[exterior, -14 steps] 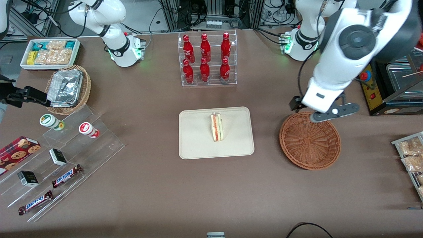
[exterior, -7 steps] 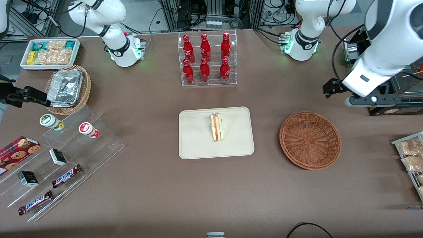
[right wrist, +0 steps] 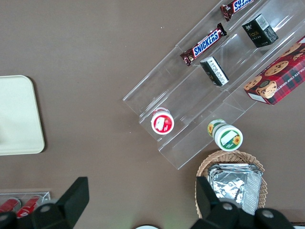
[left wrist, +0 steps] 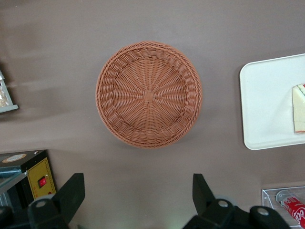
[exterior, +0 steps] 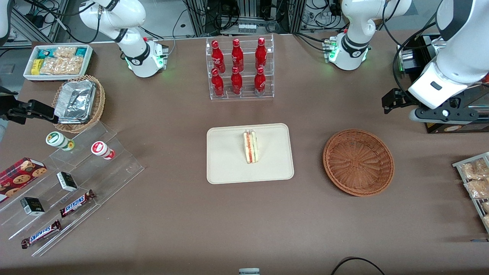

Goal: Place sandwich from basket to tray

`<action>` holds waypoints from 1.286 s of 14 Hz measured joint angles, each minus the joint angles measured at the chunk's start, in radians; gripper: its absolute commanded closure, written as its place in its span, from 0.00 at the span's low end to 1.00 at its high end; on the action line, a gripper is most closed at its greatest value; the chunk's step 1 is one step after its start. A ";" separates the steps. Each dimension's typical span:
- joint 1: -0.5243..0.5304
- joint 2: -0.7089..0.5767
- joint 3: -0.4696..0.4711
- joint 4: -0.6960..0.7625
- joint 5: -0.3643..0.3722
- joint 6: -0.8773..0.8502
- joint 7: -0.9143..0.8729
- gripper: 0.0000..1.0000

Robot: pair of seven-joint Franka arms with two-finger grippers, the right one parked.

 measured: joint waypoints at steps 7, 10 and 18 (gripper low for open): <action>-0.001 0.063 0.025 0.074 -0.029 -0.017 0.002 0.00; 0.002 0.053 0.074 0.076 -0.048 -0.029 0.009 0.00; 0.050 -0.038 0.079 0.027 -0.048 -0.063 0.009 0.00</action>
